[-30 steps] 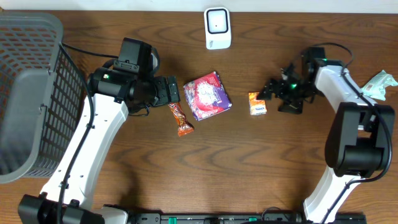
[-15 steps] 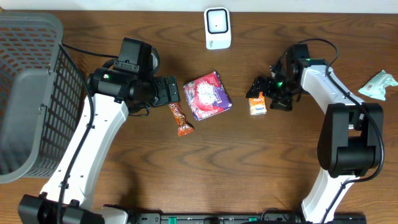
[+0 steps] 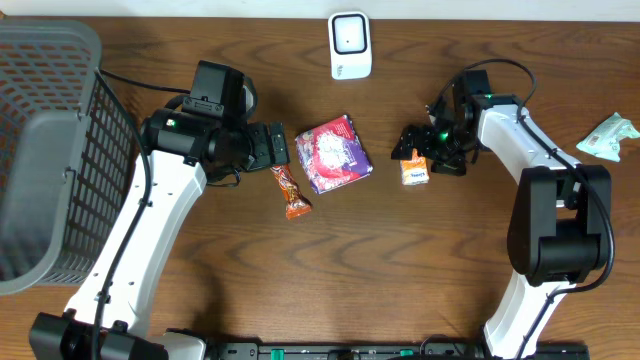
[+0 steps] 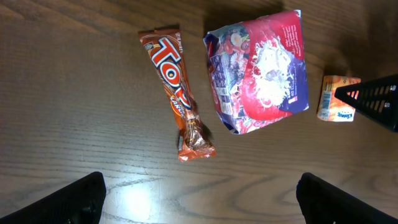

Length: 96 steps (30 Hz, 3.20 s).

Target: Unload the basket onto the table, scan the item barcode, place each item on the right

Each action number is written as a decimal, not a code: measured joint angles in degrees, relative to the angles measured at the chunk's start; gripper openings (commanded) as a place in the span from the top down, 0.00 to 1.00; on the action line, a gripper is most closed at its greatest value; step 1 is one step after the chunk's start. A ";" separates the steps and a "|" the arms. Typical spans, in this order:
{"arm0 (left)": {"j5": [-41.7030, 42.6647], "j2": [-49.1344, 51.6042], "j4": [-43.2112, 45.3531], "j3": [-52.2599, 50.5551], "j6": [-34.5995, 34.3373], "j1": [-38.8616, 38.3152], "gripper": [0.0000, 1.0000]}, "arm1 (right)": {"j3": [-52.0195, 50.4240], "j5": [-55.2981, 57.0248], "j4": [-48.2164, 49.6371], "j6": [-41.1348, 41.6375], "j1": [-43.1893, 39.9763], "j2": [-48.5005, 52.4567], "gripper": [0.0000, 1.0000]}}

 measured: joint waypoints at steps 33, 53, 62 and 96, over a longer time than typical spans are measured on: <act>0.00 0.00 0.00 0.00 0.00 0.00 0.02 | -8.35 -10.73 10.25 -2.08 -3.56 -0.37 0.99; 0.00 0.00 0.00 0.00 0.00 0.00 0.02 | -8.79 -60.00 10.91 -10.60 -6.21 -0.35 0.99; 0.00 0.00 0.00 0.00 0.00 0.00 0.02 | -8.76 -45.31 9.38 -2.03 -4.44 -0.94 0.99; 0.02 0.00 -0.04 0.00 0.00 0.00 0.02 | 28.20 47.41 43.17 -5.60 22.27 12.48 0.99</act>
